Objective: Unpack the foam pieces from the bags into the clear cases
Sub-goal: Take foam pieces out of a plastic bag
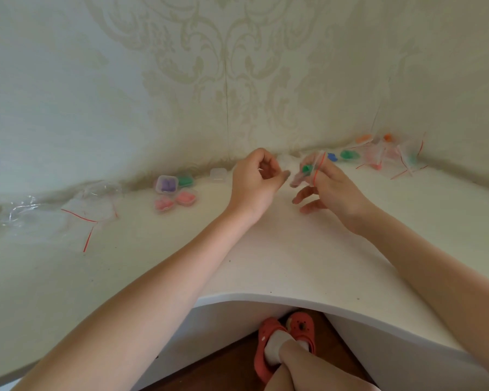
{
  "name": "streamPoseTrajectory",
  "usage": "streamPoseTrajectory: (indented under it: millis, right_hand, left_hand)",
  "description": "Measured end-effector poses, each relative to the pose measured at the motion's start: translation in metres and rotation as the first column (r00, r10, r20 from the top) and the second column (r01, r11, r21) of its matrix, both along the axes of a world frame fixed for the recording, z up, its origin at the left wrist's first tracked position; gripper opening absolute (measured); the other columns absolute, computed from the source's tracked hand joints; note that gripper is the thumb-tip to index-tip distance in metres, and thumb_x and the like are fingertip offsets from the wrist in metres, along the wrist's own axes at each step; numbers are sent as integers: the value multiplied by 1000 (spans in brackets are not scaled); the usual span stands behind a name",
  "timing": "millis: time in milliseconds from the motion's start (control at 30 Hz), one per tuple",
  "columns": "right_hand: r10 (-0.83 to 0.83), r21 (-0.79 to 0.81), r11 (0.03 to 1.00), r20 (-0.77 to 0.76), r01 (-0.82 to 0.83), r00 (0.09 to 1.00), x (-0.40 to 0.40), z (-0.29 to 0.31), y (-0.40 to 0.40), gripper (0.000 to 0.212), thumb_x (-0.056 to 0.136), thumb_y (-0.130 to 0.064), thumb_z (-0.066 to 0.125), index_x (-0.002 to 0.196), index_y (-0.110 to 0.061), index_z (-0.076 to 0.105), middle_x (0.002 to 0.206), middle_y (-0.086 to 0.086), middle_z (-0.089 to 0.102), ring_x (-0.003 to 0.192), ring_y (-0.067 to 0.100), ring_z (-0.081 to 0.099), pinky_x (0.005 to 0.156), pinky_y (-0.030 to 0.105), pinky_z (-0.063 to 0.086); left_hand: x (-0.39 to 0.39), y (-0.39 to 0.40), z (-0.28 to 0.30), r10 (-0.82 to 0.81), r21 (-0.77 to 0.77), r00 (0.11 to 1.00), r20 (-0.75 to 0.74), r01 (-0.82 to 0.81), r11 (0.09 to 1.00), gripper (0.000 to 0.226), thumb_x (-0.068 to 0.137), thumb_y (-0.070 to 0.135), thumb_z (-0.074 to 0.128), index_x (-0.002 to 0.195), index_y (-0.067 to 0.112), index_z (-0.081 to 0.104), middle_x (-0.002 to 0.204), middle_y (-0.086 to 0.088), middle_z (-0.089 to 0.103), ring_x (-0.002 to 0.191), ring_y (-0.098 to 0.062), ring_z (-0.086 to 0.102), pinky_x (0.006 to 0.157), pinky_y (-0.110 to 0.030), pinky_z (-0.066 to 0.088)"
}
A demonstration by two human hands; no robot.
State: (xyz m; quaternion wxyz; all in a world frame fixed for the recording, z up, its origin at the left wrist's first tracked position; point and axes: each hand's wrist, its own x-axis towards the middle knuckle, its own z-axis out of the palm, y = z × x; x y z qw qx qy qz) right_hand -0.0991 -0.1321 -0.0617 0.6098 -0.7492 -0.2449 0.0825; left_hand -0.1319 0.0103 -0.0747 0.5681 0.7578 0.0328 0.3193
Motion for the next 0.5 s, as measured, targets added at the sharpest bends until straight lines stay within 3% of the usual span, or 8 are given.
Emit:
streamPoseTrajectory:
  millis: [100,167,267,400,500]
  right_hand:
    - [5,-205,977,323,64,946,0,-4,-3,23,93,-5,37,100,-22,50,89,2,60,68,18,60,57,17,49]
    - [60,-287,956,395,61,917,0,-8,-6,17,94,-9,39,101,-19,50,88,0,61,72,21,62,63,17,47]
    - [58,-253,967,329,28,943,-2,-7,-4,16,96,-12,37,90,-20,49,85,-2,61,70,20,61,61,21,46]
    - [-126,-110,984,138,142,982,3,-5,-4,29,87,-1,33,67,-12,51,82,9,63,57,19,59,43,23,40]
    - [-226,-151,957,147,247,963,8,-8,-9,29,76,6,32,60,-1,56,77,22,64,44,16,52,37,18,34]
  left_hand:
    - [2,6,-2,68,-60,998,-15,-69,996,31,75,0,71,68,20,48,66,2,55,65,-31,63,67,-40,53]
    - [2,11,-4,90,-91,995,-31,-93,991,30,76,-3,68,69,19,49,66,0,56,64,-28,62,69,-45,54]
    - [-1,18,-5,203,-32,979,-4,-203,979,31,76,-4,62,67,22,47,66,1,56,64,-23,59,67,-36,50]
    - [-13,30,9,343,113,935,86,-351,930,29,73,-10,54,68,18,50,64,8,51,62,-14,51,57,-13,36]
    - [-28,47,26,399,132,916,45,-401,906,31,72,-6,53,62,23,52,77,-2,59,76,-22,60,66,-27,46]
